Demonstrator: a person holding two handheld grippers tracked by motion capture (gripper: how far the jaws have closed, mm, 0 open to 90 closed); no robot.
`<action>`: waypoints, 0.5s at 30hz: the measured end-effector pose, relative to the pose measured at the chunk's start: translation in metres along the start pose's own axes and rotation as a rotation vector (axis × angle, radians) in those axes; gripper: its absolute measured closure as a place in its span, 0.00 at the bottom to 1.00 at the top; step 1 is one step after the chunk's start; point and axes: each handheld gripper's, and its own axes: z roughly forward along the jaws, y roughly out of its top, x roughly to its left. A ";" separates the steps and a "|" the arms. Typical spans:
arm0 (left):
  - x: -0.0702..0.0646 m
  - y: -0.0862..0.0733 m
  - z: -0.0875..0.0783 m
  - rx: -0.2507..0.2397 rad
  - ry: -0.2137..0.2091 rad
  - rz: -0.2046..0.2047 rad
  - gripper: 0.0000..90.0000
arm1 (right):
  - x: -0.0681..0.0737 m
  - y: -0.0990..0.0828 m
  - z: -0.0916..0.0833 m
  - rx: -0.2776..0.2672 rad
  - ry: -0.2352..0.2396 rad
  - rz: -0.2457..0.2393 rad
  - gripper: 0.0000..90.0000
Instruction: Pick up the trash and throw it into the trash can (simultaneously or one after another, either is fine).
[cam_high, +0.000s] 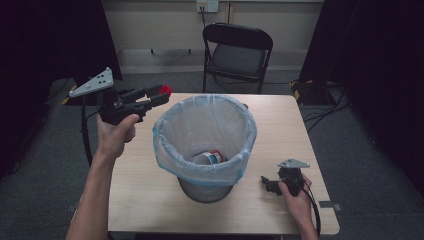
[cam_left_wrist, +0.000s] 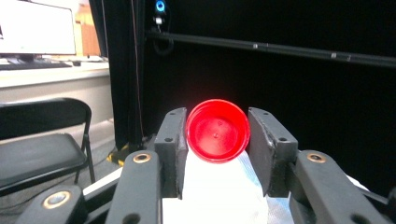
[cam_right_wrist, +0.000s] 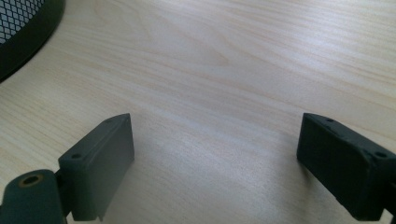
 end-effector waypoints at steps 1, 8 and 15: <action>-0.004 0.002 0.005 0.022 -0.016 0.005 0.66 | 0.000 0.000 0.000 0.000 0.000 0.000 0.11; -0.010 0.004 0.019 0.045 -0.075 0.002 0.66 | 0.000 0.000 0.000 0.000 0.000 0.000 0.11; -0.019 0.007 0.037 0.106 -0.141 0.014 0.66 | 0.000 0.000 0.000 0.000 0.000 0.000 0.11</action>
